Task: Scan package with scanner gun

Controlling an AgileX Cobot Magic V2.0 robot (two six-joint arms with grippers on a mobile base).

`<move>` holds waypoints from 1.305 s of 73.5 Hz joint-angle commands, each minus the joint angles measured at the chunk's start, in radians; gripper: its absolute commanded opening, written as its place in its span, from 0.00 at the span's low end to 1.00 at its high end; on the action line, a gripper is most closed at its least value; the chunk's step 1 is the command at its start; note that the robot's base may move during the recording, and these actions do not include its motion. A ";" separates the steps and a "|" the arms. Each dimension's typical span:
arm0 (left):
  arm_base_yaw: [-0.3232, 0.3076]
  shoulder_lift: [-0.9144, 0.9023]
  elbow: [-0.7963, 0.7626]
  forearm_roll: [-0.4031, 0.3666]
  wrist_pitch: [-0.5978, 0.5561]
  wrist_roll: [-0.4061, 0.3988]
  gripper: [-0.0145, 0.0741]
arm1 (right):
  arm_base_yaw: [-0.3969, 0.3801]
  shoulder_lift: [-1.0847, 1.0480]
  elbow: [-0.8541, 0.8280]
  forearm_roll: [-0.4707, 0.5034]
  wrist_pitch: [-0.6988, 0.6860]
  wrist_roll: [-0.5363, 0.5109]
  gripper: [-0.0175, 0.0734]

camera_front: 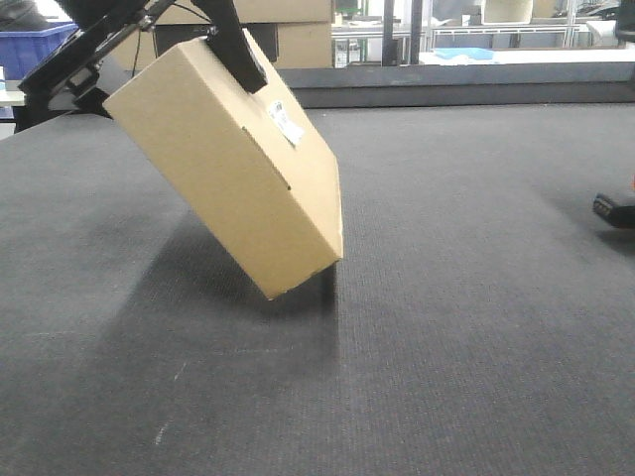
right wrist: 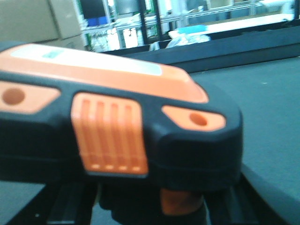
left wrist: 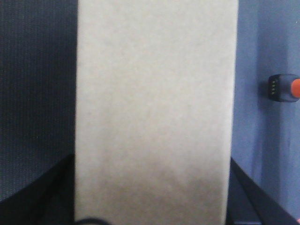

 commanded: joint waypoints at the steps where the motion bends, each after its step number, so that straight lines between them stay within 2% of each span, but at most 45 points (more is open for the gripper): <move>1: -0.007 -0.016 -0.002 -0.010 -0.017 -0.006 0.04 | -0.004 -0.006 -0.011 -0.022 -0.072 0.004 0.01; 16: -0.007 -0.016 -0.002 -0.010 -0.022 -0.006 0.04 | -0.004 -0.006 -0.011 -0.005 -0.053 0.004 0.01; 19: -0.007 -0.016 -0.002 -0.010 -0.022 -0.006 0.04 | -0.004 -0.006 -0.011 -0.005 -0.043 0.004 0.04; 25: -0.007 -0.016 -0.002 -0.010 -0.022 -0.006 0.04 | -0.004 -0.006 -0.011 -0.005 -0.027 0.004 0.18; 31: -0.007 -0.016 -0.002 -0.010 -0.022 -0.006 0.04 | -0.004 -0.006 -0.011 -0.011 -0.018 0.004 0.42; 37: -0.007 -0.016 -0.002 -0.010 -0.022 -0.006 0.04 | -0.004 -0.006 -0.011 -0.011 -0.020 0.004 0.60; 42: -0.007 -0.016 -0.002 -0.010 -0.022 -0.006 0.04 | -0.004 -0.006 -0.011 -0.011 -0.022 0.004 0.69; 51: -0.007 -0.016 -0.002 -0.010 -0.022 -0.006 0.04 | -0.004 -0.006 -0.011 -0.011 -0.018 0.004 0.78; 56: -0.007 -0.016 -0.002 -0.010 -0.022 -0.006 0.04 | -0.004 -0.006 -0.011 -0.011 -0.018 0.004 0.81; 78: -0.007 -0.016 -0.002 -0.010 -0.022 -0.006 0.04 | -0.004 -0.042 -0.007 -0.039 0.009 0.004 0.81; 96: -0.007 -0.016 -0.002 -0.010 -0.024 -0.006 0.04 | -0.004 -0.106 0.005 -0.065 0.114 0.004 0.81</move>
